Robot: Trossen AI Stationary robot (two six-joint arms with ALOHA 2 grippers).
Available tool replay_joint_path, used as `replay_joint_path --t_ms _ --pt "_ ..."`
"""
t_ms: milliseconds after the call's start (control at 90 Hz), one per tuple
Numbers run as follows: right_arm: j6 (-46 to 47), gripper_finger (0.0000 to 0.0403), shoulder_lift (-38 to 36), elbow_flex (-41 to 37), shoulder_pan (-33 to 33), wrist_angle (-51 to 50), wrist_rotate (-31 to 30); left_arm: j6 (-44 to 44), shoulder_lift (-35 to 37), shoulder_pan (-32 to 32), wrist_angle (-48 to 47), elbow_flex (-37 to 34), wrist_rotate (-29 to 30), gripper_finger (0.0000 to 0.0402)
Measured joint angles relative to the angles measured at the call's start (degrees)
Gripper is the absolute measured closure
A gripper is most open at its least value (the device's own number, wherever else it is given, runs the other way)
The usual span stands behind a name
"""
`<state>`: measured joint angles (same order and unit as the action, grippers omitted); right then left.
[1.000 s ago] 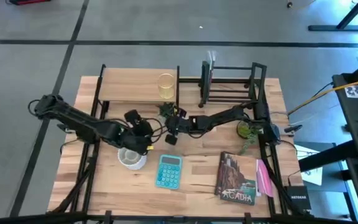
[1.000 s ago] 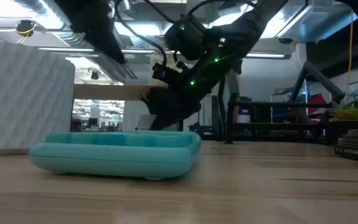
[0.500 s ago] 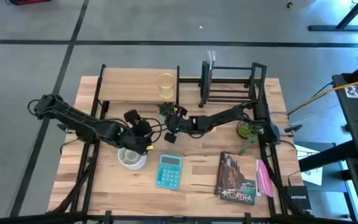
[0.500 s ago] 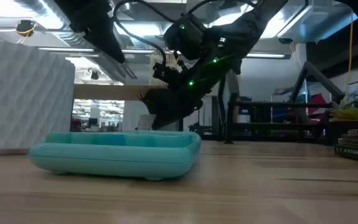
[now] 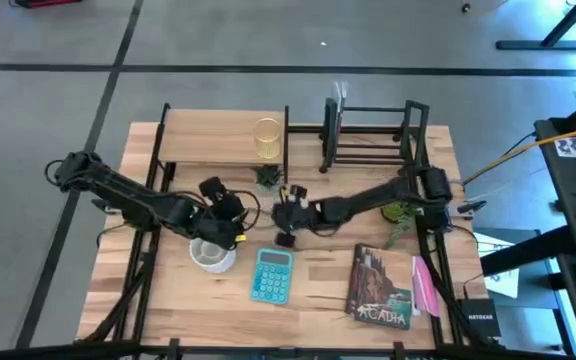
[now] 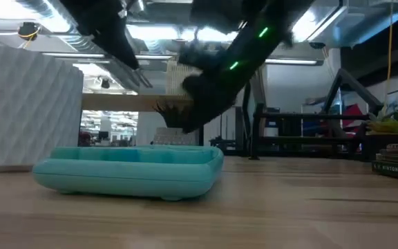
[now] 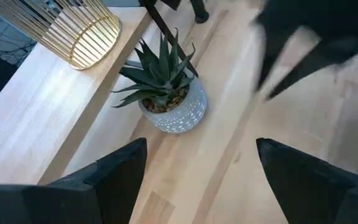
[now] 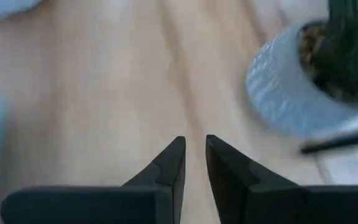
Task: Stock shelves
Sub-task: Put the brown book on the book shelf
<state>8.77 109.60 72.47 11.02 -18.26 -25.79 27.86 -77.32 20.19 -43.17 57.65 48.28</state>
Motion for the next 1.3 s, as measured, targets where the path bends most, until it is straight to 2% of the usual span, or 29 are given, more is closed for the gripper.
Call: replay_joint_path --t_ms 111,233,389,556,633,744,833,911,1056,1156,1300 --pt "3.75 0.0354 -6.23 0.00 7.65 -10.08 -3.32 1.38 0.00 1.22 0.09 -0.02 0.04 0.0107" --pt "10.75 0.0354 -11.94 0.02 16.18 -16.83 -2.58 3.47 -0.33 2.72 1.07 -0.02 0.07 0.0107" --pt "22.20 0.0354 -15.14 0.07 24.49 -23.43 6.06 2.04 -2.11 5.06 6.04 -0.04 0.99 0.0107" --pt "48.83 0.0354 -15.87 0.04 28.54 -37.92 19.38 -4.77 -6.79 7.05 17.70 -0.04 0.46 0.0107" --pt "58.21 0.0354 -15.85 0.00 30.16 -43.77 25.36 -10.10 -10.11 7.24 25.92 -0.04 -3.77 0.0107" --pt "64.88 0.0354 -15.83 0.00 33.17 -48.98 32.96 -18.31 -15.70 6.77 39.93 -0.04 -13.84 0.0107" --pt "67.86 0.0354 -15.83 0.00 35.38 -48.89 41.20 -22.37 -20.04 6.00 48.62 -0.04 -20.69 0.0107" --pt "72.25 0.0354 -15.83 0.00 37.78 -47.45 46.54 -23.80 -22.96 5.29 52.88 -0.04 -23.49 0.0107" --pt "78.88 0.0354 -15.74 0.00 42.92 -41.97 47.48 -23.32 -25.83 3.87 54.85 -0.04 -23.78 0.0107" --pt "82.31 0.0354 -14.55 -0.01 45.55 -41.97 46.65 -23.43 -27.13 2.79 57.57 -0.04 -24.00 0.0107" --pt "82.50 0.0354 -11.45 -0.02 47.31 -44.14 44.06 -23.43 -28.38 0.16 62.00 -0.04 -29.73 0.0107"
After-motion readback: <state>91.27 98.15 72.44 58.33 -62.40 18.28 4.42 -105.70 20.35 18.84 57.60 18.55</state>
